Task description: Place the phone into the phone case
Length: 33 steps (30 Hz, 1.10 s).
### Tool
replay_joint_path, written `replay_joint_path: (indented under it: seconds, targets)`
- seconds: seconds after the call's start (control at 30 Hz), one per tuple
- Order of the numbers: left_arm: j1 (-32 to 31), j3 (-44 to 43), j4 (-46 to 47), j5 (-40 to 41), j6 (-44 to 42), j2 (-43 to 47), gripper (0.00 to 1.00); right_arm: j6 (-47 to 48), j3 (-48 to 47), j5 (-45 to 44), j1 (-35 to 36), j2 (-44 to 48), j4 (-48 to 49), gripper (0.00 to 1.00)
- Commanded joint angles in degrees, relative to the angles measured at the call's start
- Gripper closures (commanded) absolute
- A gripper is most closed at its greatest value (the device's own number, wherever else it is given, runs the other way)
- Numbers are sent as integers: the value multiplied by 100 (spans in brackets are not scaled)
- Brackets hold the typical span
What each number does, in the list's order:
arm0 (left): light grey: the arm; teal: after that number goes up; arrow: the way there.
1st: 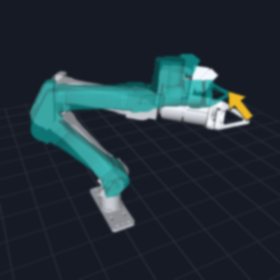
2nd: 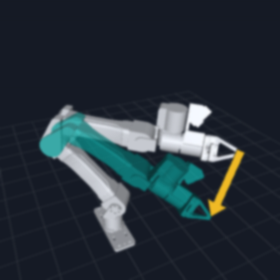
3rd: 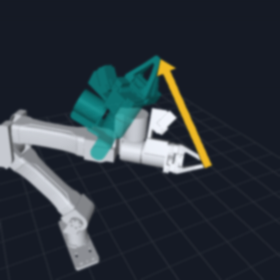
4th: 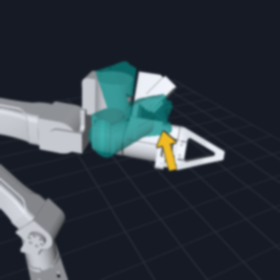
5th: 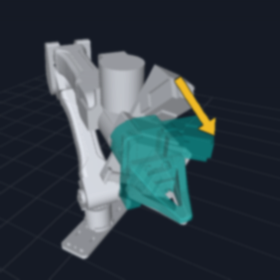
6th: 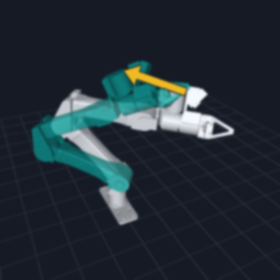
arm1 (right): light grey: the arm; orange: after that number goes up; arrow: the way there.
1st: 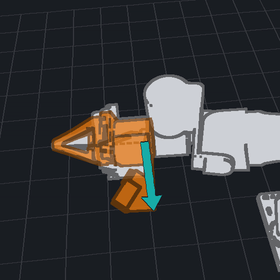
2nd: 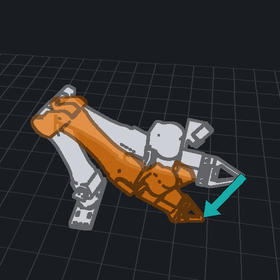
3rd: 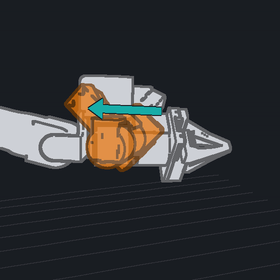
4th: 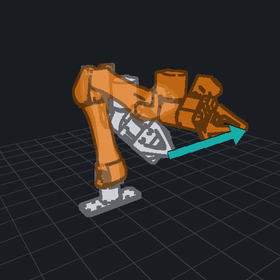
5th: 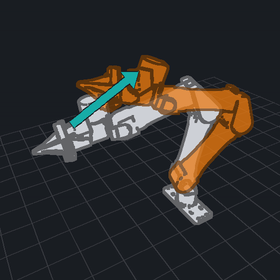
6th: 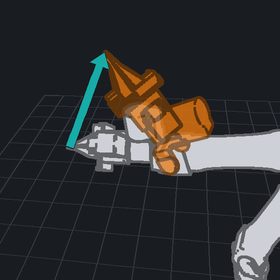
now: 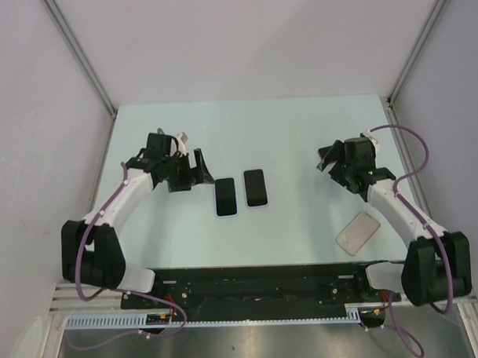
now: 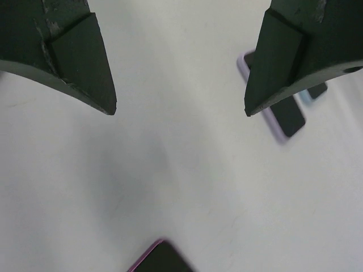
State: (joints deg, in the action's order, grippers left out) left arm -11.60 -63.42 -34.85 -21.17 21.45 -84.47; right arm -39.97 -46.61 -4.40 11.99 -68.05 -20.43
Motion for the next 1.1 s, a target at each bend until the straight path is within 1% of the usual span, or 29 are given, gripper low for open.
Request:
replay_joint_path:
  seconds: [0.0,0.03,0.07,0.13,0.17,0.2,0.23,0.27,0.3,0.47,0.6,0.73,0.83,0.87,1.0,1.03,1.07]
  targets:
    - [17,786,417,-106,-115,772,1,-301,-777,-519,-583,-770,47,3]
    - [17,909,600,-194,-89,887,3,-284,-866,-474,-662,-1041,65,4]
    - [8,1145,707,-447,-63,1071,4,-266,-946,-448,-776,-1157,74,4]
    - [17,1296,848,-607,-1,1169,7,-143,-1182,-438,-873,-1394,135,5]
    - [8,1375,874,-686,25,1204,7,-143,-1262,-517,-935,-1613,161,5]
    - [8,1393,918,-739,95,1196,8,-195,-1332,-822,-1022,-1754,109,5]
    - [17,1411,971,-809,122,1187,8,-431,-1481,-1025,-1075,-1877,74,5]
    - [17,1385,989,-1045,131,1169,7,-477,-1535,-1436,-1102,-2157,91,5]
    - [8,1376,1015,-1126,140,1169,7,-521,-1579,-1580,-1111,-2290,187,4]
    - [17,1525,1173,-1443,210,1301,7,-722,-2122,-1677,-1129,-3046,592,4]
    - [8,1517,1218,-1504,219,1389,7,-723,-2554,-1932,-1129,-3660,855,0]
    - [52,1517,1191,-1460,228,1494,7,-442,-3090,-2143,-1146,-4074,873,0]
    - [69,1525,1200,-1425,245,1530,7,-240,-3389,-2021,-1146,-4417,1005,0]
    - [78,1534,1200,-1451,254,1504,7,-188,-3503,-1855,-1146,-4532,997,0]
    - [96,1543,1209,-1539,263,1450,7,374,-4284,-1371,-1146,-5138,533,0]
    - [105,1560,1226,-1522,263,1442,7,680,-4739,-1379,-1137,-5252,392,0]
    - [105,1552,1218,-1496,254,1433,7,866,-4943,-1492,-1137,-5541,190,1]
